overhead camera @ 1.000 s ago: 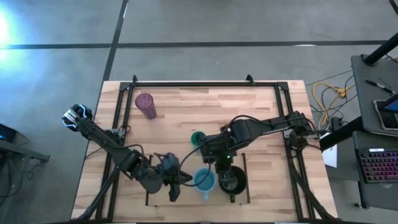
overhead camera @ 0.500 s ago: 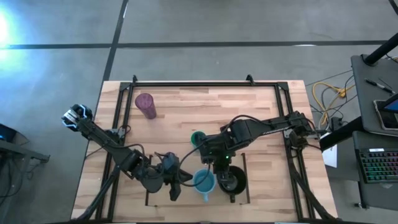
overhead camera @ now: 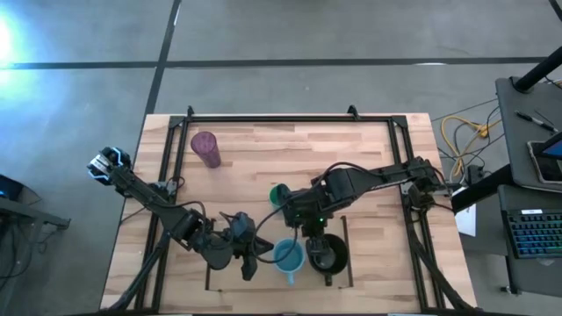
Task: Stack small to large cups/mugs on shelf
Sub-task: Put the light blue mug on the shelf, then put the blue cup on the shelf, then put the purple glass on the shelf
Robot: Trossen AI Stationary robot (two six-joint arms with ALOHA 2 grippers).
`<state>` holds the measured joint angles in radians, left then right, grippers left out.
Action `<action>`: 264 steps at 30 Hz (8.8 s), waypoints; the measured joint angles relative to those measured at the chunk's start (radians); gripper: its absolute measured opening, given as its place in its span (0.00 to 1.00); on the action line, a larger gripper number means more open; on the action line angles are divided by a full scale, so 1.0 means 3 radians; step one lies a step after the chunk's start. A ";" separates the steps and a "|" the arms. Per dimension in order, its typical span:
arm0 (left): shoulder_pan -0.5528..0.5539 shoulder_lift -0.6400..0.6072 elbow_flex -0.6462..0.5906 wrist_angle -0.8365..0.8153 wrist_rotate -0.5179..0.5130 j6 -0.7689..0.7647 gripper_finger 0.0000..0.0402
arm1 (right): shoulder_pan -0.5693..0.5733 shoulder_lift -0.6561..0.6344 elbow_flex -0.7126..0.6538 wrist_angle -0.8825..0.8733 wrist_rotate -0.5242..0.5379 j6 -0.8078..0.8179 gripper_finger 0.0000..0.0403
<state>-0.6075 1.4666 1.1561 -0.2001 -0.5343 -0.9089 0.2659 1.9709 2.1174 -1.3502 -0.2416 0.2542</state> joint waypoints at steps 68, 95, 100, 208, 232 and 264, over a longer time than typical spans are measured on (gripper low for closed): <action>0.1592 -0.1742 -0.0789 -0.1342 0.1042 0.1169 0.00 | -0.1536 0.0696 -0.0060 0.0381 -0.0149 0.0206 0.37; 0.1588 -0.1983 -0.1265 -0.1026 0.1075 0.0540 0.00 | -0.1271 0.0690 -0.0450 0.0493 0.0286 0.0257 0.17; 0.1583 -0.2010 -0.1265 -0.1038 0.1183 0.0445 0.00 | -0.1234 0.0682 -0.0325 0.0381 0.0231 0.0124 0.03; 0.0909 -0.1649 -0.1200 0.0096 0.2190 0.0203 0.00 | -0.0239 0.0655 0.0795 0.1843 -0.0368 0.0399 0.33; 0.0930 -0.1745 -0.1216 0.0077 0.1819 0.0524 0.00 | -0.0423 0.0271 0.0796 0.1646 0.0243 0.0447 0.29; 0.0930 -0.1756 -0.1246 0.0086 0.1750 0.0520 0.00 | -0.0483 0.0661 0.0765 0.0449 -0.0626 0.0611 0.02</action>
<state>-0.3286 0.9398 0.7822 -0.1742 -0.0093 -0.7529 0.1210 2.1693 2.3469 -1.2154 -0.4294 0.4374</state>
